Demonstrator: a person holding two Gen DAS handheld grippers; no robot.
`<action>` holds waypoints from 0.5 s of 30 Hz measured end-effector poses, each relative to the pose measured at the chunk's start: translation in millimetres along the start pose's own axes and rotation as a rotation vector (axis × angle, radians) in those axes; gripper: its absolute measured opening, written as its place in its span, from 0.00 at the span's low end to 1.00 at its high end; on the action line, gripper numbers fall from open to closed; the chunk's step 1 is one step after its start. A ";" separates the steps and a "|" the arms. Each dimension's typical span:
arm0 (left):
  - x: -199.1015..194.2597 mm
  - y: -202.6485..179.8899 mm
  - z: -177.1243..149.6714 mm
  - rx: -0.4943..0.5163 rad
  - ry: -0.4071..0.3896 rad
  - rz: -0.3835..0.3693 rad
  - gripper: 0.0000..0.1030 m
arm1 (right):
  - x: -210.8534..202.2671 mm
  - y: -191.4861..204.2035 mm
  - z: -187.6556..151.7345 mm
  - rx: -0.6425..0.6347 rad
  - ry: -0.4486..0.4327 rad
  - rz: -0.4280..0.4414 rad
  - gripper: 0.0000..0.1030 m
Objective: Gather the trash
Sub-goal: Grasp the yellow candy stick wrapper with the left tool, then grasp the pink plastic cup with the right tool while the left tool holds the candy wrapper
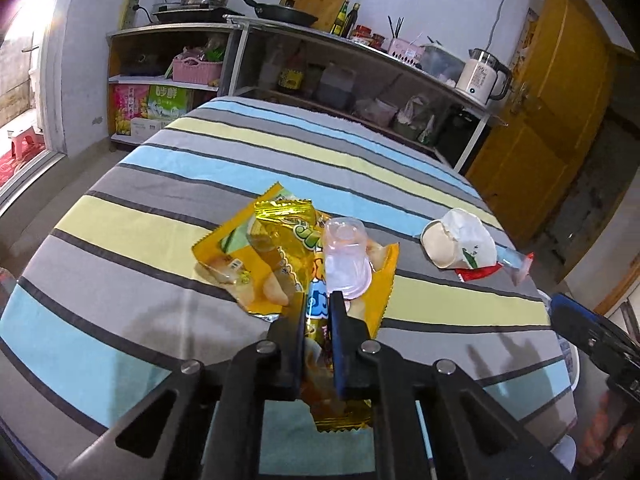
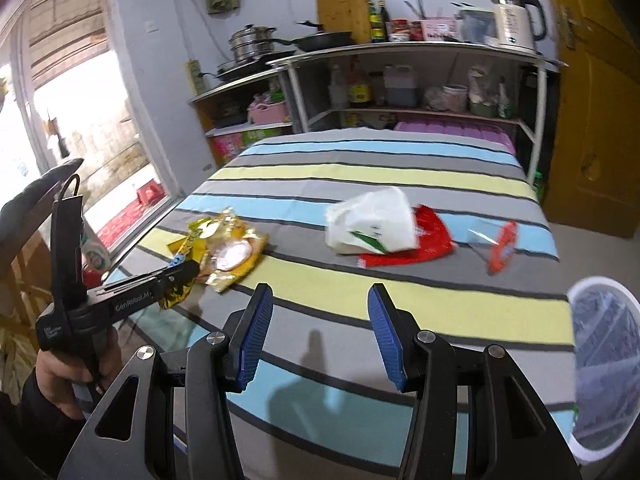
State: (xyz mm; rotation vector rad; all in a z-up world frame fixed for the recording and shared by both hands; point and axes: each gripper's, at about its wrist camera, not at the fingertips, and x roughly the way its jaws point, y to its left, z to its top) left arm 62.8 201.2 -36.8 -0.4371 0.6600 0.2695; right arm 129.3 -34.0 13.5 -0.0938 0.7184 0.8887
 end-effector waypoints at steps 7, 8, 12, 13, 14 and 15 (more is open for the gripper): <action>-12.1 14.9 1.7 -0.009 -0.029 -0.009 0.11 | 34.2 36.5 14.1 -0.082 0.023 0.062 0.49; -14.0 18.7 2.0 -0.013 -0.035 -0.007 0.11 | 42.0 42.7 17.0 -0.095 0.030 0.072 0.49; -18.9 29.8 1.9 -0.023 -0.048 -0.007 0.11 | 70.4 59.9 24.6 -0.128 0.059 0.089 0.49; -19.3 32.0 1.4 -0.026 -0.049 -0.009 0.11 | 75.7 62.8 25.4 -0.134 0.065 0.091 0.49; -19.4 34.1 0.9 -0.028 -0.050 -0.012 0.11 | 84.5 67.3 27.5 -0.141 0.076 0.094 0.49; -19.2 36.2 0.4 -0.031 -0.051 -0.014 0.11 | 90.1 70.5 28.3 -0.144 0.084 0.095 0.49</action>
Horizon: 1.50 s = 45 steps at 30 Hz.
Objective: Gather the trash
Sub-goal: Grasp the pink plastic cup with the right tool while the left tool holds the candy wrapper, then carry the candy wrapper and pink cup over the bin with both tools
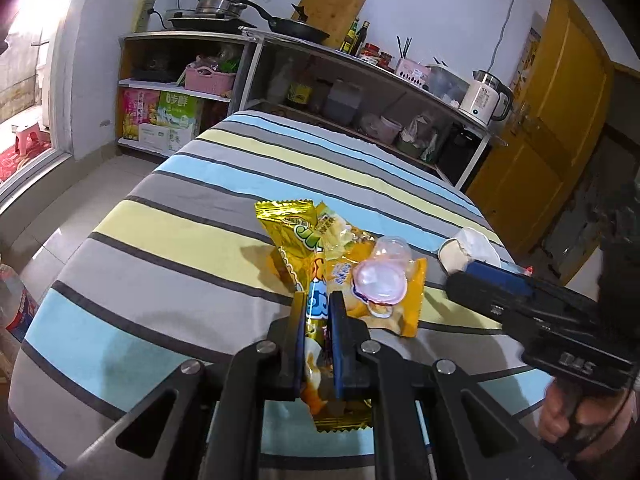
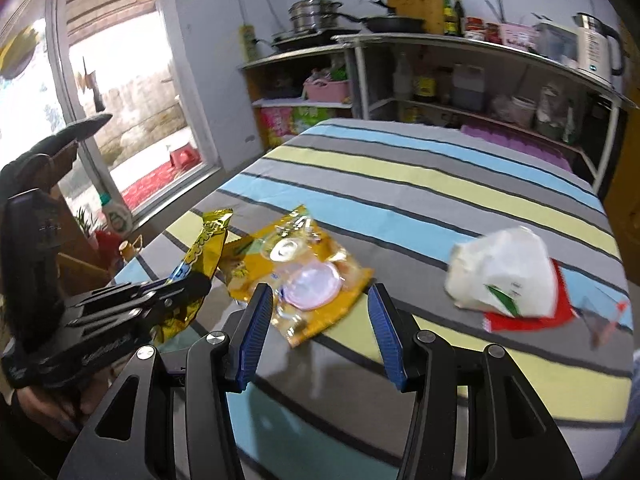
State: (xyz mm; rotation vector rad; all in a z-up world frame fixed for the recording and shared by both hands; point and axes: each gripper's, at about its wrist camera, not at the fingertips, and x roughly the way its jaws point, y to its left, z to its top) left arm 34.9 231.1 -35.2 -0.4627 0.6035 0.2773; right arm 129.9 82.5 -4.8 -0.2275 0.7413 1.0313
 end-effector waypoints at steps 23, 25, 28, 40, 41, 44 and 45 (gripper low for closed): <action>-3.1 6.5 -2.5 -0.002 -0.005 -0.029 0.11 | 17.1 3.7 11.0 0.017 0.035 -0.017 0.31; -5.6 -2.0 -2.7 0.016 -0.006 -0.041 0.11 | 0.9 -4.1 6.9 0.041 0.015 -0.020 0.31; -8.6 -17.8 -2.6 0.043 -0.003 -0.061 0.11 | -22.2 -15.4 -1.4 0.072 -0.012 -0.037 0.31; -2.5 -116.8 -10.9 0.201 0.054 -0.207 0.11 | -114.5 -80.9 -46.2 0.218 -0.104 -0.155 0.31; -1.1 -127.0 -11.9 0.219 0.060 -0.222 0.11 | -120.6 -86.1 -49.9 0.229 -0.111 -0.166 0.31; 0.3 -151.9 -14.8 0.261 0.075 -0.263 0.11 | -140.4 -103.4 -62.0 0.271 -0.130 -0.201 0.31; 1.6 -161.2 -15.7 0.279 0.080 -0.275 0.11 | -147.1 -109.7 -66.3 0.284 -0.136 -0.216 0.31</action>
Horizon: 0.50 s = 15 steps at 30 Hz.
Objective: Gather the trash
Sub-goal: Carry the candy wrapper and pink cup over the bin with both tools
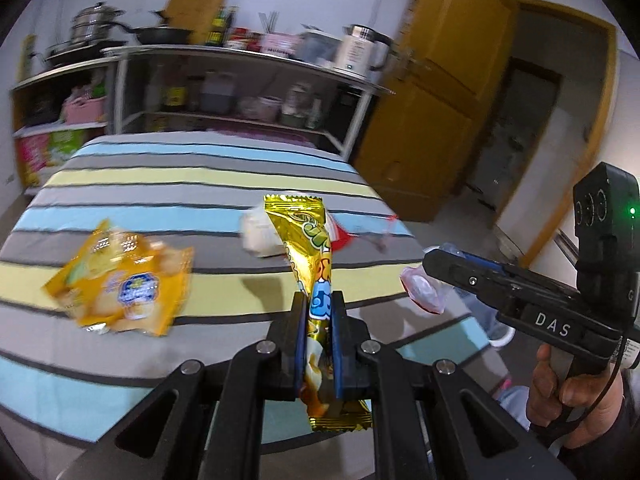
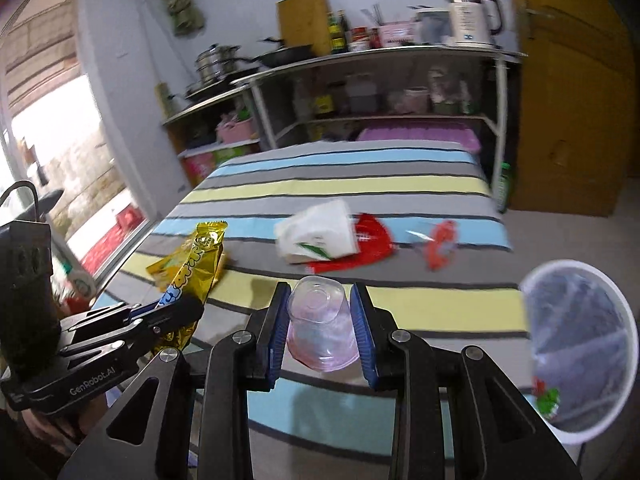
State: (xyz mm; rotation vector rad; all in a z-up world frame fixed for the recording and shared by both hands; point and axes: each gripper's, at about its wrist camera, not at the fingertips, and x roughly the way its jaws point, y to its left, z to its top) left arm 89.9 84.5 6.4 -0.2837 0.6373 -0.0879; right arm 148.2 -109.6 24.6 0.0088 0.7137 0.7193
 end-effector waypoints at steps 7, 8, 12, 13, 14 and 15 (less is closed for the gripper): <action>25.1 -54.8 9.1 0.104 0.038 -0.082 0.11 | -36.3 -59.0 -10.5 0.103 -0.049 -0.085 0.31; 29.7 -63.5 10.5 0.118 0.043 -0.096 0.11 | -40.6 -66.0 -11.9 0.114 -0.054 -0.098 0.31; 47.6 -92.0 13.5 0.148 0.068 -0.142 0.11 | -56.9 -97.1 -19.8 0.169 -0.074 -0.147 0.31; 51.9 -98.9 14.9 0.154 0.074 -0.154 0.11 | -59.9 -104.4 -21.4 0.182 -0.077 -0.157 0.31; 55.7 -105.3 15.7 0.162 0.079 -0.164 0.11 | -62.8 -111.7 -23.1 0.196 -0.080 -0.167 0.31; 60.1 -111.8 17.0 0.172 0.083 -0.175 0.11 | -65.6 -119.2 -25.3 0.210 -0.082 -0.179 0.31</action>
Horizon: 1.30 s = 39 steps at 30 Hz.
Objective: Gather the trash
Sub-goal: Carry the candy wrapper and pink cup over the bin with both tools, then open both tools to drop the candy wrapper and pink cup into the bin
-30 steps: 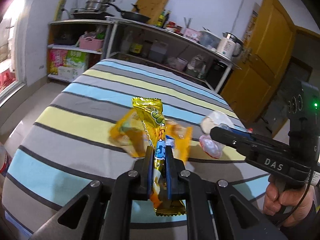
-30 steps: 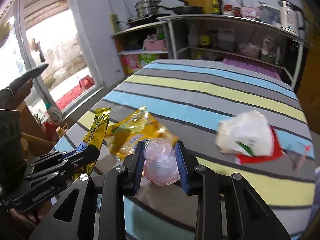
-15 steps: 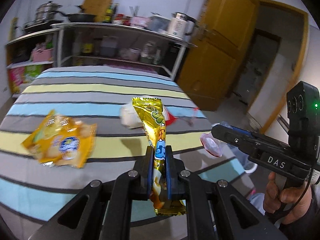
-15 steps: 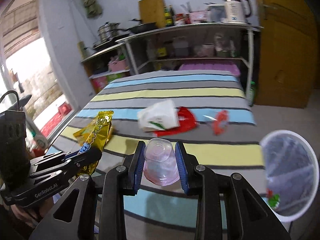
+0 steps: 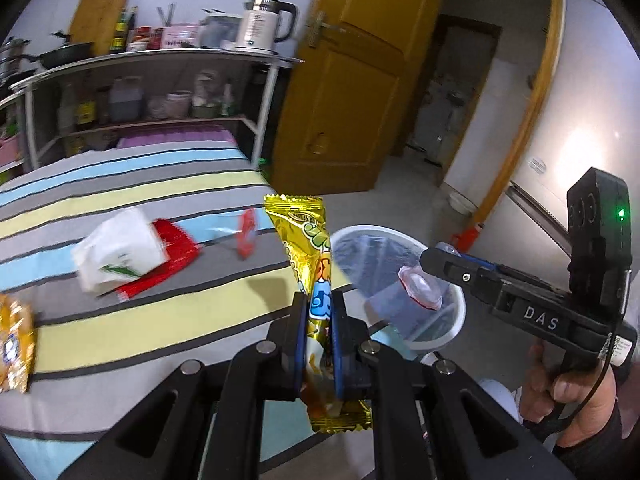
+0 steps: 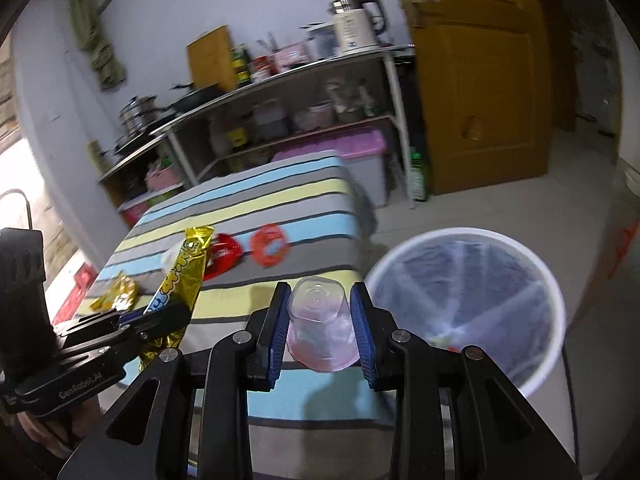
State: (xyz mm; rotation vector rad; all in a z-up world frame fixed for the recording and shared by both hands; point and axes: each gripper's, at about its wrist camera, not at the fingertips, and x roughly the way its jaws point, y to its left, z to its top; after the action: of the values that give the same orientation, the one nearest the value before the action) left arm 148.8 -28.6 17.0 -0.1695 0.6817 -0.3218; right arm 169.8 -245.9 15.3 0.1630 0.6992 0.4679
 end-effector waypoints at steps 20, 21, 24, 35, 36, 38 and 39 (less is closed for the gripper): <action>105.8 -61.2 20.0 0.056 0.152 -0.131 0.11 | 17.8 -99.7 -15.0 0.168 0.052 -0.113 0.31; 109.4 -62.9 20.2 0.057 0.158 -0.133 0.11 | 19.8 -102.6 -16.0 0.173 0.058 -0.116 0.31; 117.6 -67.4 20.0 0.054 0.171 -0.143 0.12 | 26.4 -110.0 -18.4 0.185 0.079 -0.125 0.31; 125.5 -64.4 21.1 0.020 0.185 -0.152 0.32 | 24.9 -117.0 -20.6 0.196 0.074 -0.138 0.47; 122.7 -63.6 20.8 0.020 0.179 -0.151 0.32 | 23.4 -115.9 -19.6 0.195 0.070 -0.138 0.47; 116.9 -62.1 20.3 0.018 0.167 -0.151 0.32 | 18.9 -114.0 -17.7 0.193 0.059 -0.136 0.47; 112.4 -61.1 19.8 0.017 0.158 -0.151 0.32 | 15.5 -112.2 -16.8 0.191 0.049 -0.133 0.47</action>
State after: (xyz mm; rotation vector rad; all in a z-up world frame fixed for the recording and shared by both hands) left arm 229.1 -123.8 -18.4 -0.1807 0.8244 -0.4898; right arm 209.4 -338.1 -39.8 0.2834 0.7976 0.2783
